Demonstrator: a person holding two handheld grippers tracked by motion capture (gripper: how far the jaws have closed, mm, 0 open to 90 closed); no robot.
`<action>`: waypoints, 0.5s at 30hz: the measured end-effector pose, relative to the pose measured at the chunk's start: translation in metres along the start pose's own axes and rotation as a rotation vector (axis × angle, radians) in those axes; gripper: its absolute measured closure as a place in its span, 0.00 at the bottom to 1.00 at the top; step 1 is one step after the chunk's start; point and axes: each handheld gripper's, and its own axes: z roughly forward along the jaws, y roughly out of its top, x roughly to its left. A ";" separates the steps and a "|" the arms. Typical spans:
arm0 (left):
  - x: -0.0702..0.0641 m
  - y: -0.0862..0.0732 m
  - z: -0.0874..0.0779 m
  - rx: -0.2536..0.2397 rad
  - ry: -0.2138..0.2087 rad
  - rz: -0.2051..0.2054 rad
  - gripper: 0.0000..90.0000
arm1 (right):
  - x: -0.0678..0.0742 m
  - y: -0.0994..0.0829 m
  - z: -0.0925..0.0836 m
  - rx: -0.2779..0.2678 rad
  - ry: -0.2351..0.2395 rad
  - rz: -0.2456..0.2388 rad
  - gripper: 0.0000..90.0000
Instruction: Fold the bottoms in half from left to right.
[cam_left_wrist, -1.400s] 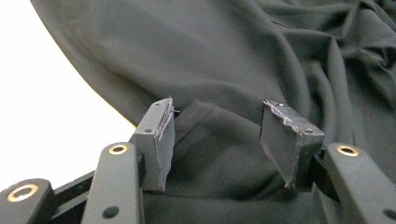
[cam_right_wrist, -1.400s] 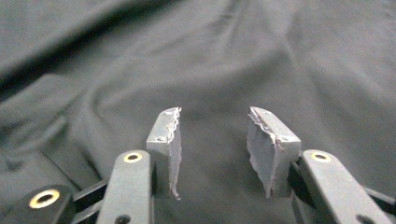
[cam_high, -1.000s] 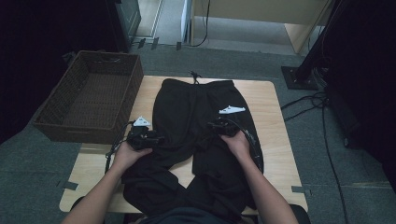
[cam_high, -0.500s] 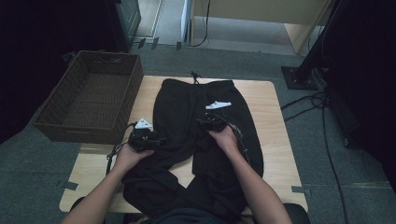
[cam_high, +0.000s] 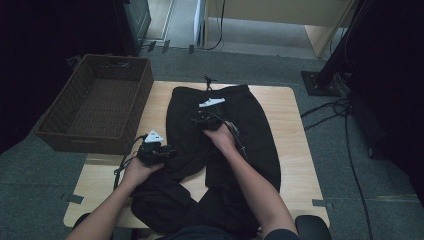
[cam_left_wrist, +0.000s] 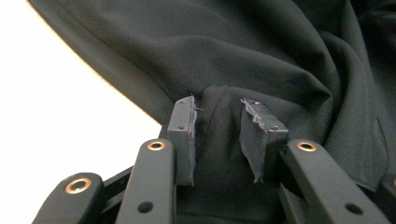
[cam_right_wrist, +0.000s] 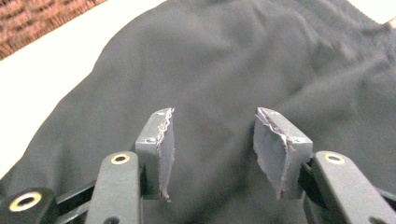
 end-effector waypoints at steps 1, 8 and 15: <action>-0.001 0.000 0.000 0.002 -0.003 0.005 0.74 | 0.002 0.004 0.003 -0.003 0.002 -0.006 0.53; -0.003 -0.001 -0.006 0.029 -0.019 -0.019 0.59 | 0.017 0.021 0.028 -0.008 0.027 0.006 0.47; -0.005 -0.008 -0.015 0.052 -0.044 -0.023 0.58 | 0.040 0.033 0.047 -0.004 0.050 -0.020 0.45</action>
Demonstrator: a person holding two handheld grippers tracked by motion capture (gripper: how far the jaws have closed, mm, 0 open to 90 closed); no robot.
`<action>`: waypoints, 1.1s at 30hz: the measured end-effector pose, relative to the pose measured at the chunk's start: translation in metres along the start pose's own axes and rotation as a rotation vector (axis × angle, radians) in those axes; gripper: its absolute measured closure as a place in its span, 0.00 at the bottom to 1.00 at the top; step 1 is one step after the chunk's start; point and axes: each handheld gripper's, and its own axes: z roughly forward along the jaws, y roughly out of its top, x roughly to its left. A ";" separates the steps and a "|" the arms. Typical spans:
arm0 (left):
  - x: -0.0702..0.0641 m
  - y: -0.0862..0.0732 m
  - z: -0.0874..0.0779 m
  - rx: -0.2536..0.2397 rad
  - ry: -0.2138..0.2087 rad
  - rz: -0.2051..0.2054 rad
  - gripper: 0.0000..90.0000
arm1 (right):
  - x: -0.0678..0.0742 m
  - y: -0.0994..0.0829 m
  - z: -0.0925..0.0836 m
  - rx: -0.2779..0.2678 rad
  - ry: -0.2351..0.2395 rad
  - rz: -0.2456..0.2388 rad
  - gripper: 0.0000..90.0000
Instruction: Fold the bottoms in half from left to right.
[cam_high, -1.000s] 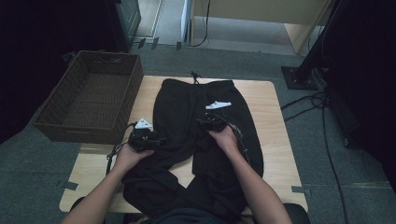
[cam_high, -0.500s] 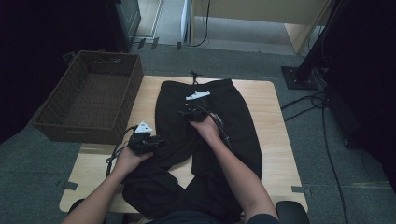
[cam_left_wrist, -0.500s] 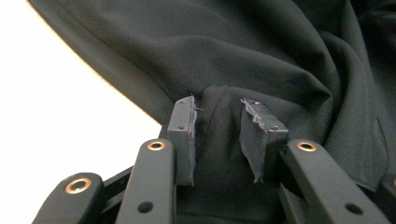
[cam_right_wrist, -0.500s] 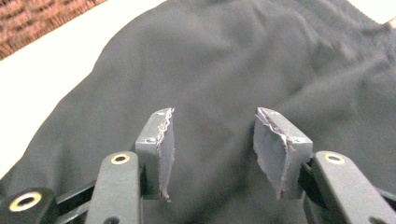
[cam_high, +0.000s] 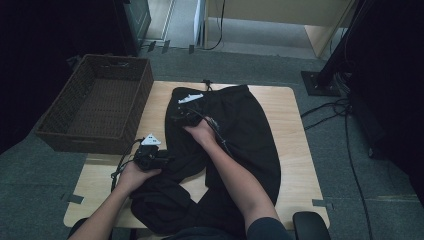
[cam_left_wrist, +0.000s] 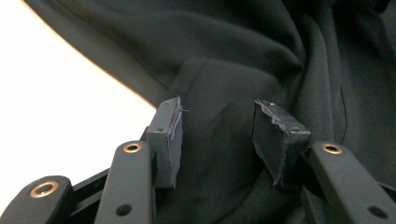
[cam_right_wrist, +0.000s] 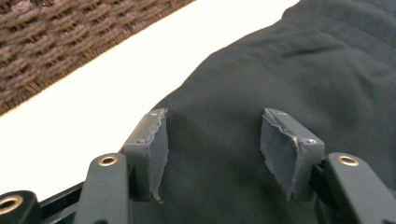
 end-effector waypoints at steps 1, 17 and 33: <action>-0.001 -0.001 0.000 -0.004 0.005 0.006 0.58 | 0.001 0.001 0.002 0.002 0.002 -0.003 0.44; -0.002 -0.012 -0.004 -0.025 -0.027 -0.015 0.89 | 0.023 -0.004 0.033 0.042 -0.086 -0.128 0.39; -0.005 0.011 -0.016 -0.094 -0.104 -0.021 1.00 | -0.008 0.020 0.017 0.053 -0.059 0.021 0.94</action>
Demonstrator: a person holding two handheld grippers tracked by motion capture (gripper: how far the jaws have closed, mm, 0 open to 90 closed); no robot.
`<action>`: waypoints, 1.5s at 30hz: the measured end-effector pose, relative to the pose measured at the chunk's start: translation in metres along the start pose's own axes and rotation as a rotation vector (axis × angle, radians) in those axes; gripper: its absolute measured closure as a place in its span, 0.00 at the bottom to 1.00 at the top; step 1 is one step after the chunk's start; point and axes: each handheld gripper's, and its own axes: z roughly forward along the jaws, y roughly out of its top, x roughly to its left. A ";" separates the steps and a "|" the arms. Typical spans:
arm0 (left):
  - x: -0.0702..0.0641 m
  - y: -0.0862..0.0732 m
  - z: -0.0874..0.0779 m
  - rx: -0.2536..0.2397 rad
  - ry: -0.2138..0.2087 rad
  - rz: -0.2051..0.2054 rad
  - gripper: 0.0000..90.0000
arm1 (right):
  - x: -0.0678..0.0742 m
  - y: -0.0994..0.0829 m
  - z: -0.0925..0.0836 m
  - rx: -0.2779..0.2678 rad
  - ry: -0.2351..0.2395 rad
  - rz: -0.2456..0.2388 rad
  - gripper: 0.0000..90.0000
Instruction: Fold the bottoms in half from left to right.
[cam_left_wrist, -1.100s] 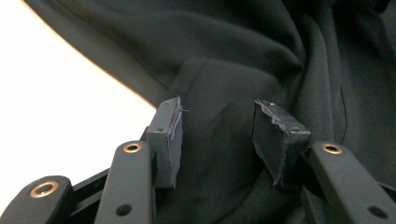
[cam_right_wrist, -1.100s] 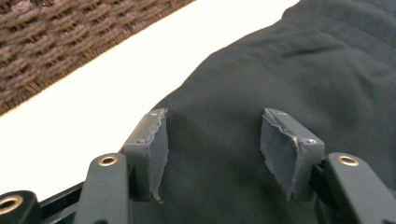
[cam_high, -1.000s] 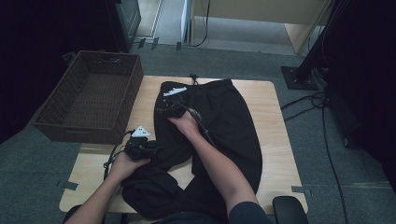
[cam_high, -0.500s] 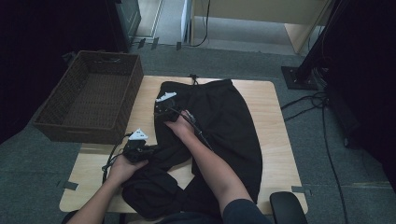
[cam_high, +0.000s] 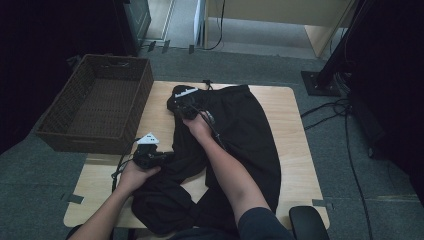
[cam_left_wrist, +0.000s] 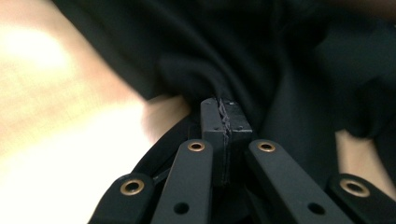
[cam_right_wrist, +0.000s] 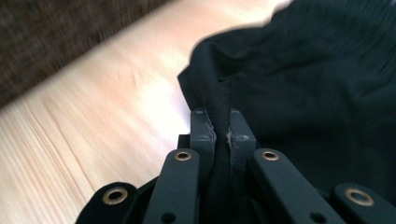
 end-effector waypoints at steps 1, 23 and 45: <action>-0.003 0.004 -0.005 -0.012 0.002 0.014 1.00 | 0.000 0.006 -0.004 -0.020 -0.003 0.001 0.94; -0.081 0.092 0.012 -0.088 -0.036 0.199 0.99 | -0.064 0.052 -0.133 -0.265 -0.052 0.081 0.93; -0.056 0.093 0.061 0.027 -0.037 0.151 0.73 | -0.135 -0.050 -0.133 -0.161 -0.148 0.223 0.61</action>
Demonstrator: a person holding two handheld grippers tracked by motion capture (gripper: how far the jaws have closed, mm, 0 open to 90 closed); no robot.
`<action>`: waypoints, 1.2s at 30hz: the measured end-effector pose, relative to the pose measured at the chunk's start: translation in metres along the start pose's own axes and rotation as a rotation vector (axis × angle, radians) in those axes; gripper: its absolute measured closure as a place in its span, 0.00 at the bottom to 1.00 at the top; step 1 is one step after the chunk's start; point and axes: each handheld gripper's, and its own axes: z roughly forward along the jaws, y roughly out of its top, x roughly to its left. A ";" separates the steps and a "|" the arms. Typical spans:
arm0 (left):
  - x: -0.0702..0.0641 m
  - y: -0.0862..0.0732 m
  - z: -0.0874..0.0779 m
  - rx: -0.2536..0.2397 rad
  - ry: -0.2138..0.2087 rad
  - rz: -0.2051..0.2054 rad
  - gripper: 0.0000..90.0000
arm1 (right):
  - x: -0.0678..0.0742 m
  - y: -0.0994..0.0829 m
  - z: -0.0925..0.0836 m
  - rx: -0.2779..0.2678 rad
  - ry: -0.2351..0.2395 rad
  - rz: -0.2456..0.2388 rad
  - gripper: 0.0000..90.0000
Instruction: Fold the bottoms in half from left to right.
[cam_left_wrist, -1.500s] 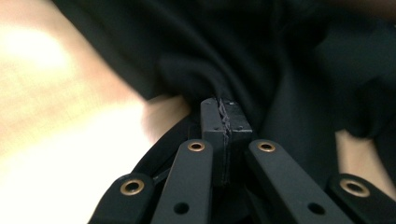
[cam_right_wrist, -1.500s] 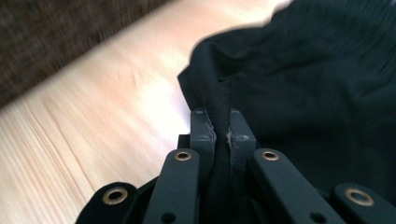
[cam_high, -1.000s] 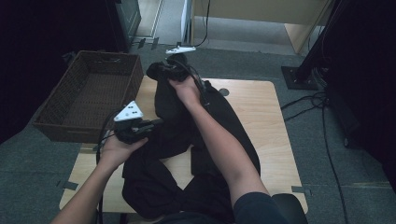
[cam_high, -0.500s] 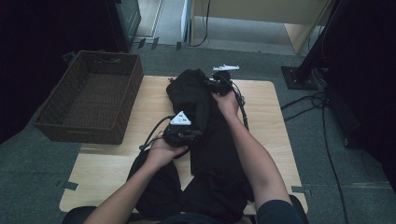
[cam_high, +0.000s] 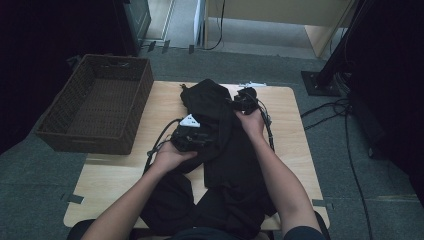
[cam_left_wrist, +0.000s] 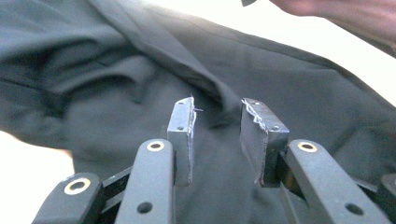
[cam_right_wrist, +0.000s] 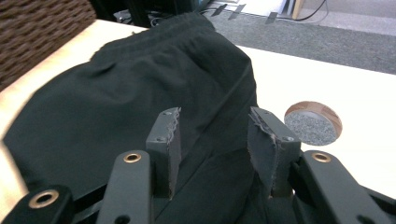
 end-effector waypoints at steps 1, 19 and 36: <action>0.005 0.002 -0.002 -0.002 0.014 0.008 0.73 | 0.002 0.001 -0.005 0.005 0.004 -0.011 0.61; 0.092 0.011 0.049 0.077 0.115 -0.039 0.78 | 0.063 -0.078 -0.050 0.035 0.118 -0.111 0.46; 0.117 0.006 0.074 0.092 0.196 -0.018 0.82 | 0.046 -0.112 -0.059 0.109 0.100 -0.100 0.98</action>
